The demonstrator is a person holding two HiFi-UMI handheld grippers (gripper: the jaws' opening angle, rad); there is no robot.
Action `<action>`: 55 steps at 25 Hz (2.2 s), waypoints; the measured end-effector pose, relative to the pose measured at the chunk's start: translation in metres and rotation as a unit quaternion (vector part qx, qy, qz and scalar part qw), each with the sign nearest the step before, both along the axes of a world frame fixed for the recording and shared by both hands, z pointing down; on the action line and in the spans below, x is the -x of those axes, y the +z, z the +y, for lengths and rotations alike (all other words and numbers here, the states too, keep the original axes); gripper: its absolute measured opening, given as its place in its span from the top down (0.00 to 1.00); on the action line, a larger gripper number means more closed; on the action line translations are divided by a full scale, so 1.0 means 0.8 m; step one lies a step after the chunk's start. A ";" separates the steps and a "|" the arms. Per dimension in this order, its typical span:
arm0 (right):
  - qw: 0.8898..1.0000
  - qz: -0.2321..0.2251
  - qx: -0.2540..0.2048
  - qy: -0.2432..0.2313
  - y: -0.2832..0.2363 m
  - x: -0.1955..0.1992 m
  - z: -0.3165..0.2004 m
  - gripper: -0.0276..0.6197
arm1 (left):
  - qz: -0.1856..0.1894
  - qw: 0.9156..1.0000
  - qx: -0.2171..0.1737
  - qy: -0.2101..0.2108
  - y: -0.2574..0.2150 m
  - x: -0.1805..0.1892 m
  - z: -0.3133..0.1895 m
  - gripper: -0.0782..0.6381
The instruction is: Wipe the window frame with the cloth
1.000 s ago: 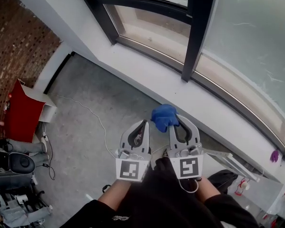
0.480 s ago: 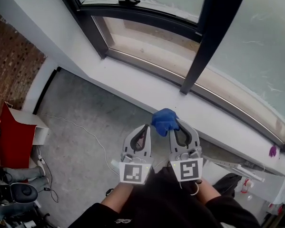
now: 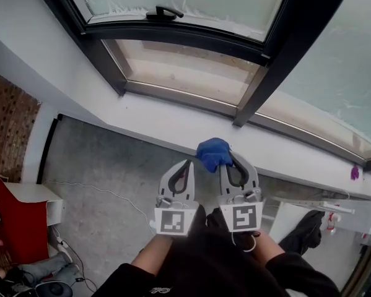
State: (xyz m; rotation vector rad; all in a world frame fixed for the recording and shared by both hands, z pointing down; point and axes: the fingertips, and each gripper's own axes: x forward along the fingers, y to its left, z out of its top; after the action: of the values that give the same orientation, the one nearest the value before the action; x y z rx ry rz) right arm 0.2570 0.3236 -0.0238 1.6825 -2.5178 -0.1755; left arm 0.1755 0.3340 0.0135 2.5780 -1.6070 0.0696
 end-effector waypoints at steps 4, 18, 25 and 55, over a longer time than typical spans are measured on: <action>1.000 0.004 0.001 0.009 0.002 0.015 -0.011 0.92 | 0.013 1.000 0.000 -0.002 0.002 0.017 -0.019 0.88; 1.000 0.002 0.017 0.003 0.038 0.022 -0.113 0.92 | -0.008 1.000 0.018 0.019 0.036 0.016 -0.116 0.88; 1.000 -0.003 0.016 -0.020 0.034 0.029 -0.200 0.92 | -0.019 0.999 0.021 0.014 0.030 0.013 -0.202 0.88; 0.954 0.246 0.099 0.142 0.283 0.011 -0.359 0.92 | -0.035 0.968 0.060 0.240 0.278 0.014 -0.372 0.88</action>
State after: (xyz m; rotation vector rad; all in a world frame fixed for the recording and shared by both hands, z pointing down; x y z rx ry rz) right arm 0.2482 0.0367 0.2027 1.6466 -1.8513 -0.2670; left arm 0.1645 0.0364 0.2355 2.8275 -0.9255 0.2881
